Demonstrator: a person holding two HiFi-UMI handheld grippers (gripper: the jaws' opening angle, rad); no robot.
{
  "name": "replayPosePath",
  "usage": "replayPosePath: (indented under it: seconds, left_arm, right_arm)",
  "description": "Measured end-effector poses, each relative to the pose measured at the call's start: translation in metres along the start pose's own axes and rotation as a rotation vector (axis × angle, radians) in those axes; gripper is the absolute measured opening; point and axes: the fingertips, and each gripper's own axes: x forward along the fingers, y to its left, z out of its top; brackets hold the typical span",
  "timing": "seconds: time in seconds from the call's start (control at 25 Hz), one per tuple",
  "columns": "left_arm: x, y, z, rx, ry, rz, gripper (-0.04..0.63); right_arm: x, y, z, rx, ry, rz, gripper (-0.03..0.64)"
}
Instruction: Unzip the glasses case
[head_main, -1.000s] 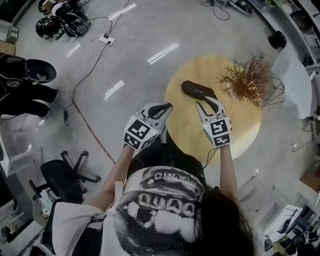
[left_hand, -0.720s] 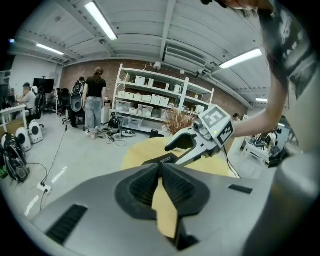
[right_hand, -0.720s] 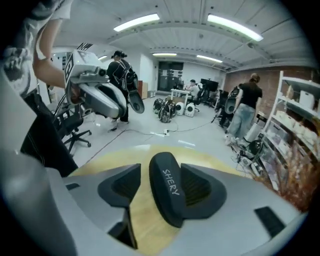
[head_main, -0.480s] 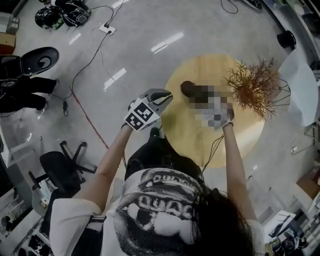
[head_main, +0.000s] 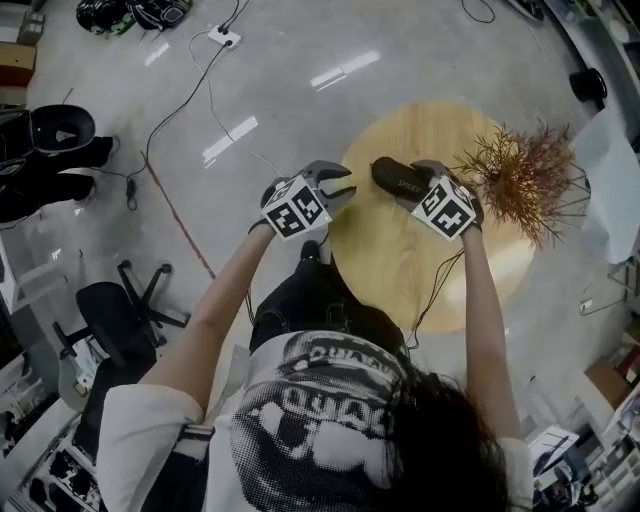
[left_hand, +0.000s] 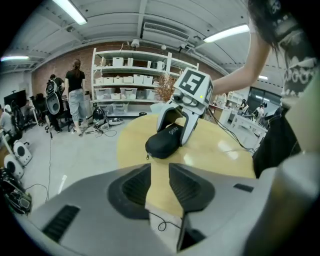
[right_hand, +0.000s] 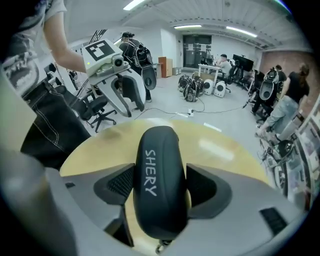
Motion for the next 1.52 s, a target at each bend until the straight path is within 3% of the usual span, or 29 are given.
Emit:
replayPosePath:
  seconds: [0.4,0.68,0.8,0.96,1.2,1.52]
  left_arm:
    - [0.007,-0.032,-0.034,0.169,0.130,-0.078,0.112]
    - [0.018,-0.060,-0.050,0.281,0.158,-0.157,0.106]
    - [0.019,-0.067,-0.054,0.283,0.151,-0.170,0.047]
    - [0.020,-0.067,-0.055,0.229,0.151,-0.150,0.025]
    - [0.006,-0.076,-0.059,0.200,0.144,-0.149,0.017]
    - [0.002,-0.095,-0.058,0.127,0.091,-0.122,0.012]
  right_arm:
    - [0.002,0.068,0.005,-0.107,0.027,0.080,0.321]
    - [0.007,0.097,0.005,-0.127,0.048,0.091,0.321]
    - [0.010,0.102,0.002,-0.117,0.059,0.091,0.321]
    - [0.011,0.102,-0.002,-0.102,0.070,0.080,0.321]
    - [0.010,0.106,0.001,0.031,0.028,0.083,0.319]
    - [0.013,0.111,0.008,0.346,-0.031,0.019,0.318]
